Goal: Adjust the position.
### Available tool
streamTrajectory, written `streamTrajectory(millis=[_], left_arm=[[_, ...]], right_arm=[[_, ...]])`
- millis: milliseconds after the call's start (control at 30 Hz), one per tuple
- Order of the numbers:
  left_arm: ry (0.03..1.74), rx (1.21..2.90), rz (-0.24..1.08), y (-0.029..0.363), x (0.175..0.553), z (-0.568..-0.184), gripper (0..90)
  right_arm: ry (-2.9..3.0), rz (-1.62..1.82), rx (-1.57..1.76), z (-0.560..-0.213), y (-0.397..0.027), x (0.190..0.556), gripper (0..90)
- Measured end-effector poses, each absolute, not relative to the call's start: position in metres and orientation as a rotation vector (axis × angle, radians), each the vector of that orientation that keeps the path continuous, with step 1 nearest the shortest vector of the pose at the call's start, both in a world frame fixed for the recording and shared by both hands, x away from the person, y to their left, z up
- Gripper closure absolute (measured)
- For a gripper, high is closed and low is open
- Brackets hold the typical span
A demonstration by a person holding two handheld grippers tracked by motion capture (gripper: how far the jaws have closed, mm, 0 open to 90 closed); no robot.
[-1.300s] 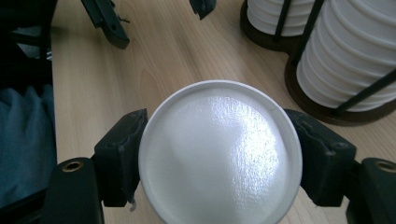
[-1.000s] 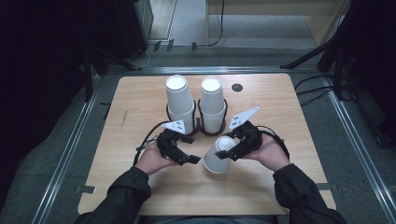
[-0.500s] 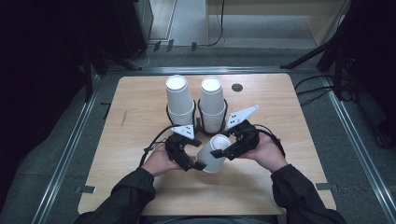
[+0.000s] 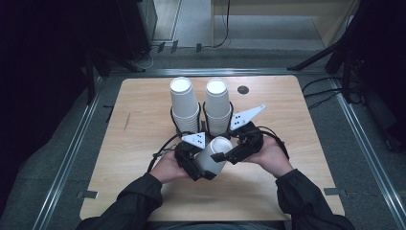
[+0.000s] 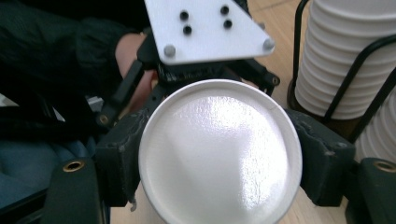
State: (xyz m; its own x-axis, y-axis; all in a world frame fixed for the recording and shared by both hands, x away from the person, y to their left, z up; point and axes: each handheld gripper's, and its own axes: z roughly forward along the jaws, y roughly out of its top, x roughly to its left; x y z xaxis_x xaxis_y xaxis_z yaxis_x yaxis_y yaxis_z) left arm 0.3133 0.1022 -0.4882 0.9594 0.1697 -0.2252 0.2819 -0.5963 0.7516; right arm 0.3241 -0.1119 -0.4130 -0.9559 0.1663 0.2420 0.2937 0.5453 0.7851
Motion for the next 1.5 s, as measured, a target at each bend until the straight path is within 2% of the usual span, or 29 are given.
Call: streamTrajectory(millis=[167, 267, 333, 500, 767, 833, 1033, 1500], left_arm=[[0.295, 2.201, -0.102, 0.106, 0.31, -0.482, 13.9], [0.314, 2.223, -0.147, 0.106, 0.312, -0.478, 17.5], [0.32, 2.225, -0.166, 0.109, 0.312, -0.474, 20.3], [0.362, 2.245, -0.156, 0.117, 0.315, -0.47, 20.3], [0.415, 2.313, -0.105, 0.133, 0.316, -0.461, 20.1], [0.423, 2.378, -0.065, 0.134, 0.316, -0.461, 20.2], [0.441, 2.459, -0.057, 0.131, 0.319, -0.464, 21.5], [0.354, 2.616, -0.106, 0.111, 0.321, -0.476, 22.8]], right_arm=[[-2.61, -1.422, -0.394, -0.41, -0.115, 0.325, 27.2], [-2.588, -1.399, -0.423, -0.41, -0.118, 0.328, 26.6], [-2.566, -1.396, -0.419, -0.413, -0.119, 0.329, 20.7], [-2.639, -1.352, -0.398, -0.414, -0.12, 0.325, 14.6], [-2.706, -1.256, -0.43, -0.428, -0.12, 0.323, 14.4], [-2.739, -1.23, -0.436, -0.433, -0.12, 0.323, 14.6], [-2.773, -1.169, -0.423, -0.444, -0.12, 0.323, 14.6], [-2.827, -1.093, -0.369, -0.457, -0.122, 0.321, 14.7]])
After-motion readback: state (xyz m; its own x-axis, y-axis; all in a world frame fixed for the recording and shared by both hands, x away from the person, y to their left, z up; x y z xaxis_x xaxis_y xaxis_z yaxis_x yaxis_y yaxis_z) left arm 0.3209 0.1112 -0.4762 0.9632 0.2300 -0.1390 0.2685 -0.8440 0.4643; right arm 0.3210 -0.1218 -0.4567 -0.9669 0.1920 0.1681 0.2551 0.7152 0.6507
